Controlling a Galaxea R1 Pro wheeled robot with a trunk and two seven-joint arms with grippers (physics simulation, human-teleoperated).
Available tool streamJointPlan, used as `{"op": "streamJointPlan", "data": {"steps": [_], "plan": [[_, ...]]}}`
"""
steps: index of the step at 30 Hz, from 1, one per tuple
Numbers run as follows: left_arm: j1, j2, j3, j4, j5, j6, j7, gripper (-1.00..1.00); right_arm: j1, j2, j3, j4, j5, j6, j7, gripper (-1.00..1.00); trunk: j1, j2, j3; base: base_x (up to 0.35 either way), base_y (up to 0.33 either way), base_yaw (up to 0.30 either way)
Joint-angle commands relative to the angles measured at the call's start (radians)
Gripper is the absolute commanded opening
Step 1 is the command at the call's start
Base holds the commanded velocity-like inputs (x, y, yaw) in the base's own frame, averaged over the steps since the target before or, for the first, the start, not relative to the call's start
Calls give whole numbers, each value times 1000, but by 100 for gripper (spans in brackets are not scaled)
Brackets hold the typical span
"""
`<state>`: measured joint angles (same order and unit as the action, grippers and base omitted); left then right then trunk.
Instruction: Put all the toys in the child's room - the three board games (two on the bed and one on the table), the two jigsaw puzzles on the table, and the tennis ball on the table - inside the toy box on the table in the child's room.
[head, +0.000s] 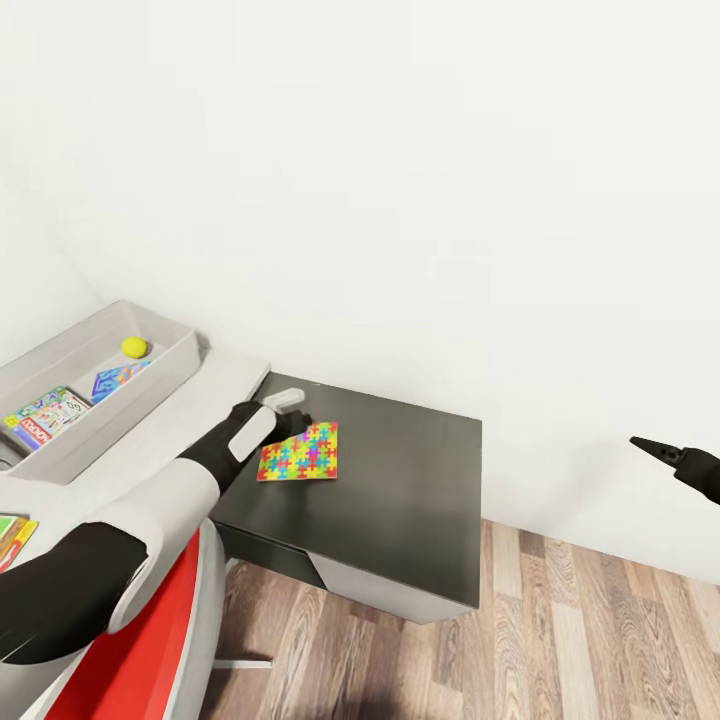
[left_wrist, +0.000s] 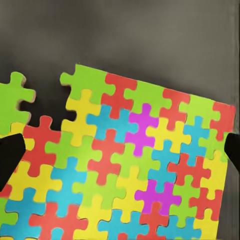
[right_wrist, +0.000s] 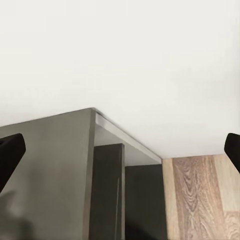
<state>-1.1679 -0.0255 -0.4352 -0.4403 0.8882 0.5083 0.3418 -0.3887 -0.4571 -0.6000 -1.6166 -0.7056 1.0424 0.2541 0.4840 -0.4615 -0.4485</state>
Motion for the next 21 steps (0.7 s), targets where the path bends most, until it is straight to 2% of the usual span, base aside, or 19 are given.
{"op": "streamJointPlan", "data": {"steps": [1, 4, 7, 10, 15, 21], "plan": [[-1, 1, -7, -19, 10, 10, 12, 100, -1, -1, -1, 0, 9, 5, 11, 100, 0, -2, -1, 0, 0, 0], [1, 2, -6, -41, 9, 23, 23, 100, -1, -1, -1, 0, 9, 5, 11, 100, 0, -2, -1, 0, 0, 0], [5, 8, -5, -50, 9, 28, 68, 100, -1, -1, -1, 0, 9, 5, 11, 100, 0, -2, -1, 0, 0, 0], [11, 34, -4, -53, 10, 30, 116, 100, -1, -1, -1, 0, 9, 5, 11, 100, 0, -2, -1, 0, 0, 0], [31, 72, -3, -55, 14, 31, 137, 100, -1, -2, -1, 0, 9, 5, 11, 100, 0, -2, -1, 0, 0, 0], [36, 88, -2, -56, 18, 31, 138, 100, -1, -2, -2, 0, 9, 5, 11, 100, 0, -2, -1, 0, 0, -1]]}}
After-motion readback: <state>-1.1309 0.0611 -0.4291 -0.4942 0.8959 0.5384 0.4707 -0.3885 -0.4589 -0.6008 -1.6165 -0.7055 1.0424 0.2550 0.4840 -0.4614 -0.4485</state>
